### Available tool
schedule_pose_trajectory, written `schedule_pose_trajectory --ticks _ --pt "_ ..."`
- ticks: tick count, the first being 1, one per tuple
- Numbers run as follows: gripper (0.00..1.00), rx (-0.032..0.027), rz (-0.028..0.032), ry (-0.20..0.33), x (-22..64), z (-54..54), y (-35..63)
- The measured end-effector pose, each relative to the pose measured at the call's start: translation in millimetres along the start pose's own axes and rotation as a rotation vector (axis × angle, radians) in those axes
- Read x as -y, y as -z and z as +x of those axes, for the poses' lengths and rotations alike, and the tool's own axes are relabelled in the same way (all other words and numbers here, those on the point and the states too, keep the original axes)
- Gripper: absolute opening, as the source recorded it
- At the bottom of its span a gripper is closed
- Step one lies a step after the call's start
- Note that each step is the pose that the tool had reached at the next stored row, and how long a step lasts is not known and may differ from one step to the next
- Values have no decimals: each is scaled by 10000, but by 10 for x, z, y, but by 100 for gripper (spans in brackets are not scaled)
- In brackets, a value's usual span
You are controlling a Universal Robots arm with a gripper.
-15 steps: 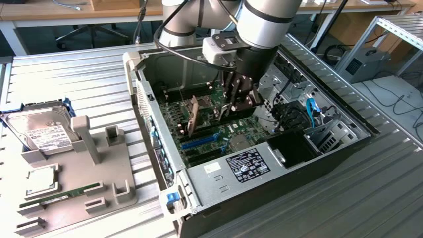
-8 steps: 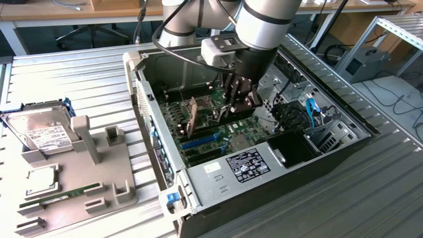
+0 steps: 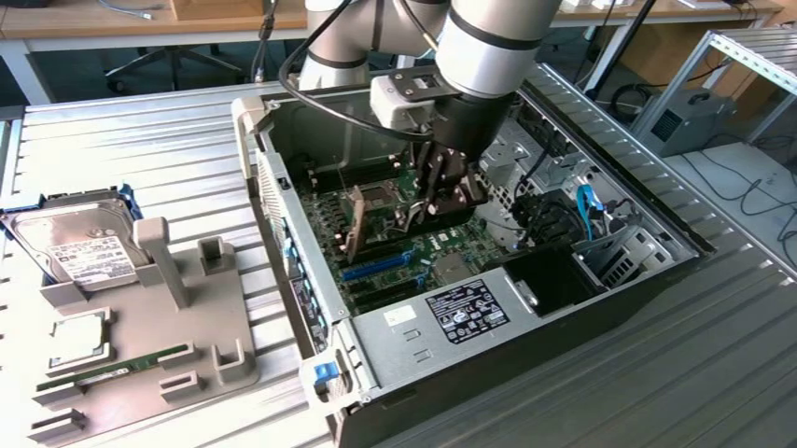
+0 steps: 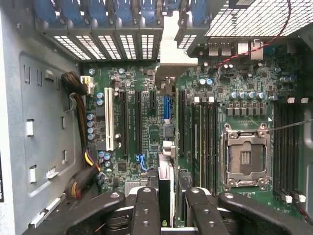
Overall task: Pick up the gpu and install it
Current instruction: 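Insert the gpu into the slot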
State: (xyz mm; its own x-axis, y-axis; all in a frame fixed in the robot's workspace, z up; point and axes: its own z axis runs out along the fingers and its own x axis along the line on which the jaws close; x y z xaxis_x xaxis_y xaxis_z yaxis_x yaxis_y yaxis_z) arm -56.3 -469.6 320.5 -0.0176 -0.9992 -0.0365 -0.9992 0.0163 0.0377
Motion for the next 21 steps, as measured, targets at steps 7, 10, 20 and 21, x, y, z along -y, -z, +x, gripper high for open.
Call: schedule_pose_trajectory --ticks 7,10,20,21 --pt "26 -1 0 -1 -21 2 -34" --pt "26 -4 0 -3 -30 3 -58" --pt "26 -3 1 -4 -46 5 -103" --pt "26 -2 0 -4 -46 5 -106"
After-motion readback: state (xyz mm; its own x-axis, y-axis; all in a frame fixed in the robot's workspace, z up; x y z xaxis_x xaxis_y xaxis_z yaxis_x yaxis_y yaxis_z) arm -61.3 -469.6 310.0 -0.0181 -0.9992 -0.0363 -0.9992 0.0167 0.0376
